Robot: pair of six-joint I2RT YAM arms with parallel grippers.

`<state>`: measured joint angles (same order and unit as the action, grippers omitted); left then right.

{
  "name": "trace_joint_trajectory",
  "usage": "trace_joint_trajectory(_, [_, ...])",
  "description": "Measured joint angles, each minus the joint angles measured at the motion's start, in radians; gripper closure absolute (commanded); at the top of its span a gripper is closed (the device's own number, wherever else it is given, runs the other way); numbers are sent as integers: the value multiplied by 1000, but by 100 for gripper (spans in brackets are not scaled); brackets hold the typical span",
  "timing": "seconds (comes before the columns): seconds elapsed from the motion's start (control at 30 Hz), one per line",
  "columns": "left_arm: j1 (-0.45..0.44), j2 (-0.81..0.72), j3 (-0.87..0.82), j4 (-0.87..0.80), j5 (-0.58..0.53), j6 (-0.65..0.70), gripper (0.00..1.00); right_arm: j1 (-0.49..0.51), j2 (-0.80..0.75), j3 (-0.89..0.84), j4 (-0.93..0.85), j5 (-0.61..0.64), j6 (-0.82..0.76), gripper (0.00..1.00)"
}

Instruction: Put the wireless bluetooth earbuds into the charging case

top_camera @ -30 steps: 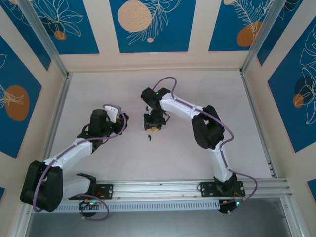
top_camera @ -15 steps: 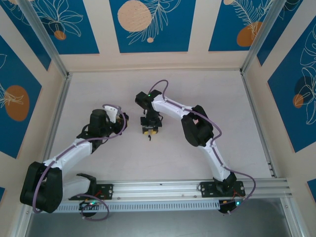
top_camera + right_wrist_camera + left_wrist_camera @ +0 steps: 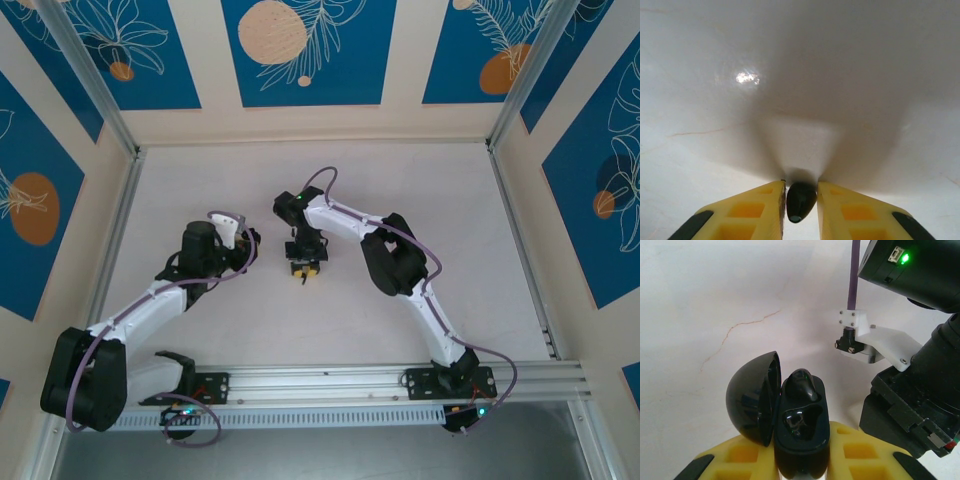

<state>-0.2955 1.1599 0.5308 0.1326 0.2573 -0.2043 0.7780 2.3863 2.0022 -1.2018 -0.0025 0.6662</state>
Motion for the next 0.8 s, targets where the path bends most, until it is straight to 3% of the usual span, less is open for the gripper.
trace_joint_trajectory(0.3, [0, 11, 0, 0, 3, 0, 78, 6, -5, -5, 3, 20, 0, 82])
trace_joint_trajectory(0.47, [0, 34, 0, 4, 26, 0, 78, 12, -71, -102, 68, 56, 0, 84])
trace_joint_trajectory(0.8, [-26, 126, -47, 184, 210, -8, 78, 5, -470, -468, 289, 182, -47, 84])
